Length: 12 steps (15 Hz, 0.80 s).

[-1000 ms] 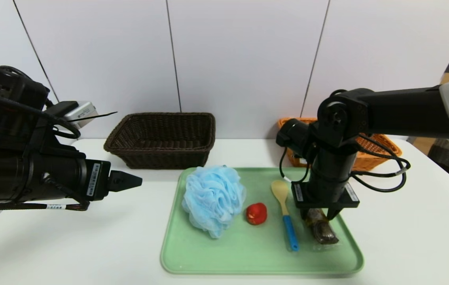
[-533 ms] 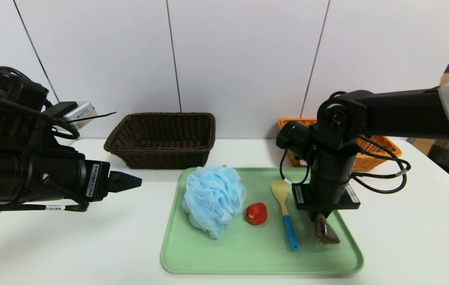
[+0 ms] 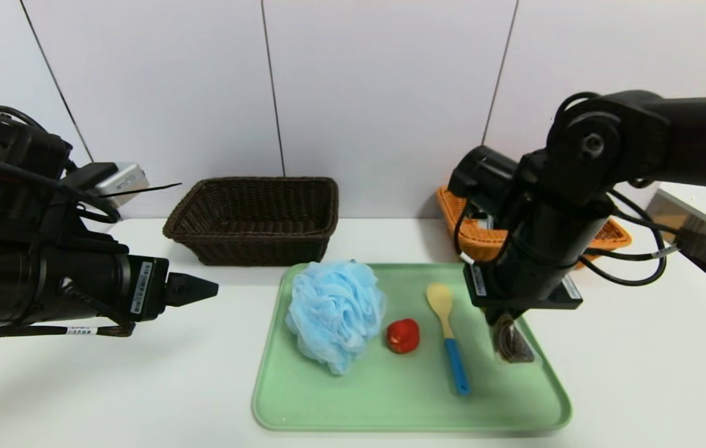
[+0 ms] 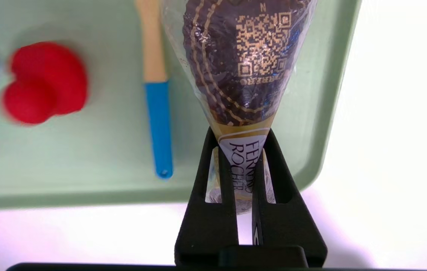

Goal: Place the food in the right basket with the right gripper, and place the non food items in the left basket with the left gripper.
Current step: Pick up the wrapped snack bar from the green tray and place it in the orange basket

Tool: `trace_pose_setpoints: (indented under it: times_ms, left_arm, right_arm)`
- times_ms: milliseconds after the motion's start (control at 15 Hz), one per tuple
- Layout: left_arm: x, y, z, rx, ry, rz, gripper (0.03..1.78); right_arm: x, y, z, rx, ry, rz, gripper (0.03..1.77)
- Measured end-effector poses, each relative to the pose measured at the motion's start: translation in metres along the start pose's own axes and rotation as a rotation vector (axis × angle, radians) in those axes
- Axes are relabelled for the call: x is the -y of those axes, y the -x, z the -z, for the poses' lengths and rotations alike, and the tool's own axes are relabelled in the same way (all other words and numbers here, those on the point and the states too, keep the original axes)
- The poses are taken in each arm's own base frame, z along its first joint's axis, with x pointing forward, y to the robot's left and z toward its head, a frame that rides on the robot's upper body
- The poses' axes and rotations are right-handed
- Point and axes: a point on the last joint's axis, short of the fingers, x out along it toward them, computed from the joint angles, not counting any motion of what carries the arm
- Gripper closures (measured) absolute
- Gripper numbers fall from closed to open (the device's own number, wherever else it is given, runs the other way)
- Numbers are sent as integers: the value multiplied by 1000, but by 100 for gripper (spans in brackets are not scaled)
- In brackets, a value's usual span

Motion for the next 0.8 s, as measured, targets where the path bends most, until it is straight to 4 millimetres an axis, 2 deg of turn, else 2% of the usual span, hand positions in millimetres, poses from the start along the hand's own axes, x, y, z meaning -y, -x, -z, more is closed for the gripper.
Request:
trace_pose_setpoints:
  times_ms: [133, 400, 600, 800]
  left_arm:
    - [-2, 0, 4, 6, -7, -62, 12]
    - [-1, -2, 0, 90, -4, -46, 12]
    - [-1, -3, -1, 108, 1, -45, 12]
    - [0, -2, -3, 115, 2, -45, 12]
  right_arm:
    - [1, 29, 5, 80, 4, -56, 164]
    - [11, 84, 2, 299, -37, -180, 164]
    - [37, 100, -20, 472, -155, -233, 164]
    - [74, 102, -49, 597, -332, -240, 164]
